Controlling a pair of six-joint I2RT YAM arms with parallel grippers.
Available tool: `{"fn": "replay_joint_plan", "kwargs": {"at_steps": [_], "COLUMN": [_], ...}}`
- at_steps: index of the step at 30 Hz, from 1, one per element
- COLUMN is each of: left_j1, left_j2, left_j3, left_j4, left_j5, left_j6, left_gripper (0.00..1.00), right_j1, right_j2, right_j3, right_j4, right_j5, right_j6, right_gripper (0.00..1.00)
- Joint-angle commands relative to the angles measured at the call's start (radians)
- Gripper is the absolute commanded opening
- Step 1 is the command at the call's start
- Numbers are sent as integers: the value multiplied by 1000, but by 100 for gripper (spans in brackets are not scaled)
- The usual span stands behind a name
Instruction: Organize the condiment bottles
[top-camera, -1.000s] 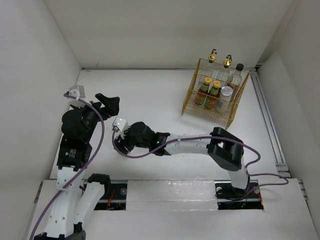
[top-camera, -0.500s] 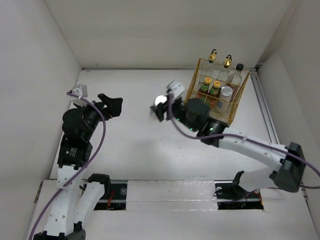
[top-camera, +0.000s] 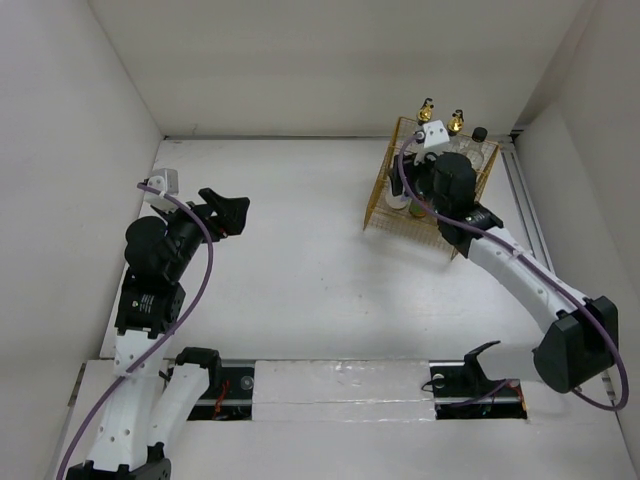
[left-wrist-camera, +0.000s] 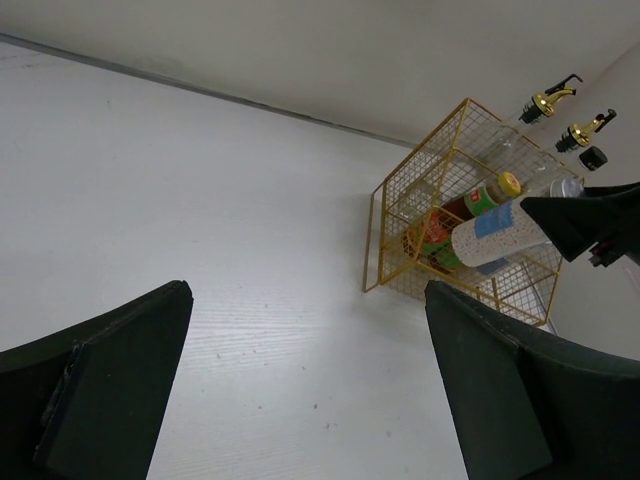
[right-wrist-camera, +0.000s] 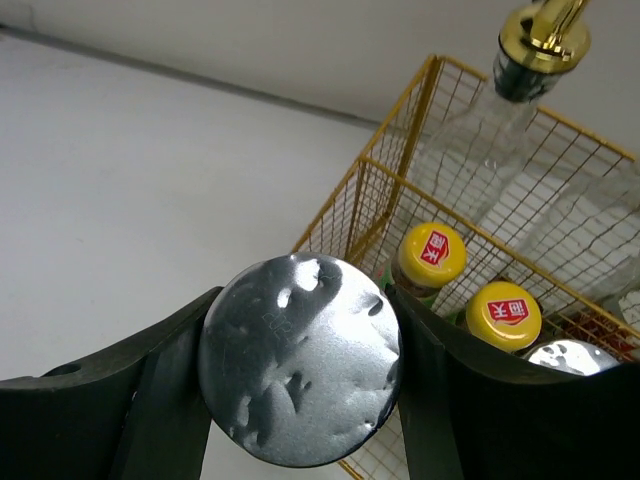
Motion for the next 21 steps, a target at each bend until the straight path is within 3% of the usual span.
{"fn": "replay_joint_plan", "kwargs": {"at_steps": [1, 13, 18, 21], "left_j1": [5, 5, 5, 5], "left_j2": [-5, 14, 14, 23], "left_j3": [-4, -4, -4, -4], "left_j4": [50, 50, 59, 59], "left_j5": [17, 31, 31, 42], "left_j6": [7, 7, 7, 7], "left_gripper": [99, 99, 99, 99], "right_j1": [-45, -76, -65, -56], "right_j2": [-2, 85, 122, 147], "right_j3": [57, -32, -79, -90], "right_j4": [63, 145, 191, 192], "right_j5": [-87, -87, -87, -73], "right_j6": [10, 31, 57, 66], "right_gripper": [25, 24, 30, 40]}}
